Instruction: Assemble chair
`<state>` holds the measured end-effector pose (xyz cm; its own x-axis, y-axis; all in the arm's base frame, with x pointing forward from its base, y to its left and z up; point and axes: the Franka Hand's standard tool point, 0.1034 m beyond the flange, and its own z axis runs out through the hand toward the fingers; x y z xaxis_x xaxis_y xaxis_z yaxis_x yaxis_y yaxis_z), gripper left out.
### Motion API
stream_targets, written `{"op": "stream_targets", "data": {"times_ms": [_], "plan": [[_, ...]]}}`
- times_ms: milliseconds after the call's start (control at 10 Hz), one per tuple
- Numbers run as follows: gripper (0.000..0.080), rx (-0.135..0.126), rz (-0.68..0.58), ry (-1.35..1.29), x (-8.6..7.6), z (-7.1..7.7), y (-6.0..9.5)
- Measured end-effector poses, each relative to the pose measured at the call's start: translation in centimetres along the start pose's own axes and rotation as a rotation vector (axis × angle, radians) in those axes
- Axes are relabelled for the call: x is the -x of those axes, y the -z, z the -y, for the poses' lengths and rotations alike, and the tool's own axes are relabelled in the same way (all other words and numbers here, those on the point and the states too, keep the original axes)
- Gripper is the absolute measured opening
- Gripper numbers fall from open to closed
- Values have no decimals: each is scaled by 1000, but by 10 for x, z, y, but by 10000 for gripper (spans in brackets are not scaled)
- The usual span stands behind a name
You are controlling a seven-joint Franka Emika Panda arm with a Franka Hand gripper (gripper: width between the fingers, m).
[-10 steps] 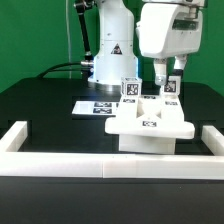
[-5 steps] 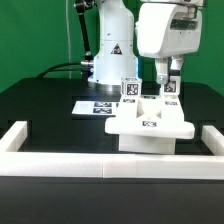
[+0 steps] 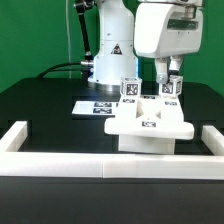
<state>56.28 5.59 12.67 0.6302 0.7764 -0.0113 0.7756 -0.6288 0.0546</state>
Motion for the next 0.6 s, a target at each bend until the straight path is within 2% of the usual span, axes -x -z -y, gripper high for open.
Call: {"op": "stream_targets", "data": {"times_ms": [600], "plan": [[287, 9, -11, -421, 4, -3, -1]]}}
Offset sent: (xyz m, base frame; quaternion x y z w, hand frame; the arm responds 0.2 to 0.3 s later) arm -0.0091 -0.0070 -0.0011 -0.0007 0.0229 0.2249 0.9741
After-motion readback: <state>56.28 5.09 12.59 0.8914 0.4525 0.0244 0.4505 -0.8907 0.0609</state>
